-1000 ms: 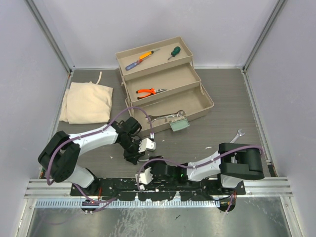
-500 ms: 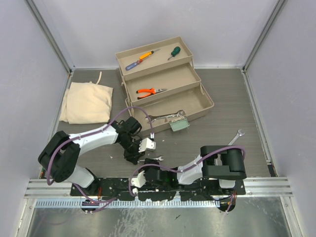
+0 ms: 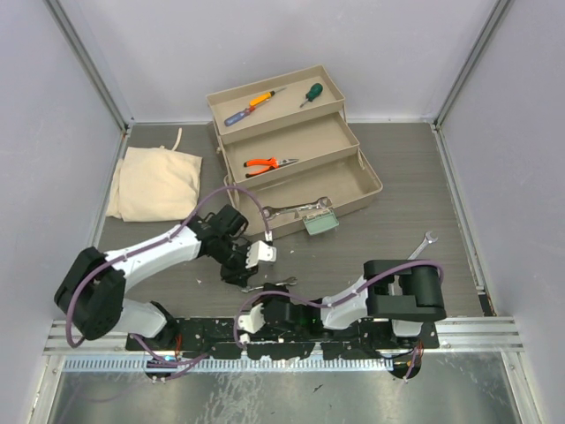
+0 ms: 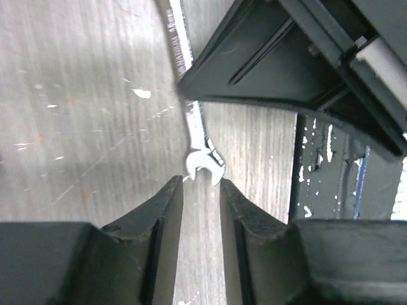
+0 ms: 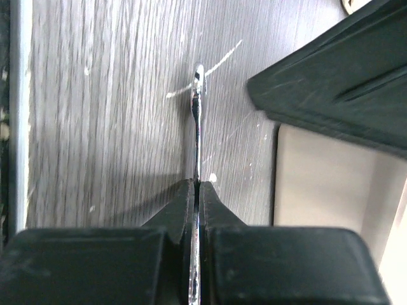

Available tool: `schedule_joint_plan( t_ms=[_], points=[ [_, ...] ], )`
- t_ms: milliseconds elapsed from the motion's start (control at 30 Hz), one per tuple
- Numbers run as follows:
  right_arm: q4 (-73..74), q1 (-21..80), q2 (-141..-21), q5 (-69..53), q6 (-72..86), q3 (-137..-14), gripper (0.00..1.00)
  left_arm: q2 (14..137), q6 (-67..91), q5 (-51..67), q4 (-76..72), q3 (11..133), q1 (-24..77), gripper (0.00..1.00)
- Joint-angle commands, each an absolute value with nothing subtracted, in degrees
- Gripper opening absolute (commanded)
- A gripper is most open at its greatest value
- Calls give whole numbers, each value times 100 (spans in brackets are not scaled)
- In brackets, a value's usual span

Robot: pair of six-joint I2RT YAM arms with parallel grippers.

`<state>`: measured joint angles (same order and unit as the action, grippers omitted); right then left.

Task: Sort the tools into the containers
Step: Pick up the wrench from the center of the board.

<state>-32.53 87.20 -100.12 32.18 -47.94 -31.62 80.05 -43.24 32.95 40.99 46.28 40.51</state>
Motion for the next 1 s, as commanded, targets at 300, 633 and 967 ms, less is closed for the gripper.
schedule_joint_plan(
  t_ms=[300,633,967],
  points=[
    [-2948,8706,-8150,2736,-3654,-2125,1,5672,-2880,3453,1890,4081,3140,42],
    [-2944,8294,-6912,2172,-2784,-1786,1,5142,-2506,3059,1512,3800,3059,44],
    [-2741,7537,-5074,1513,-1726,-1590,1,5141,-1550,2169,974,3867,3039,52]
  ],
)
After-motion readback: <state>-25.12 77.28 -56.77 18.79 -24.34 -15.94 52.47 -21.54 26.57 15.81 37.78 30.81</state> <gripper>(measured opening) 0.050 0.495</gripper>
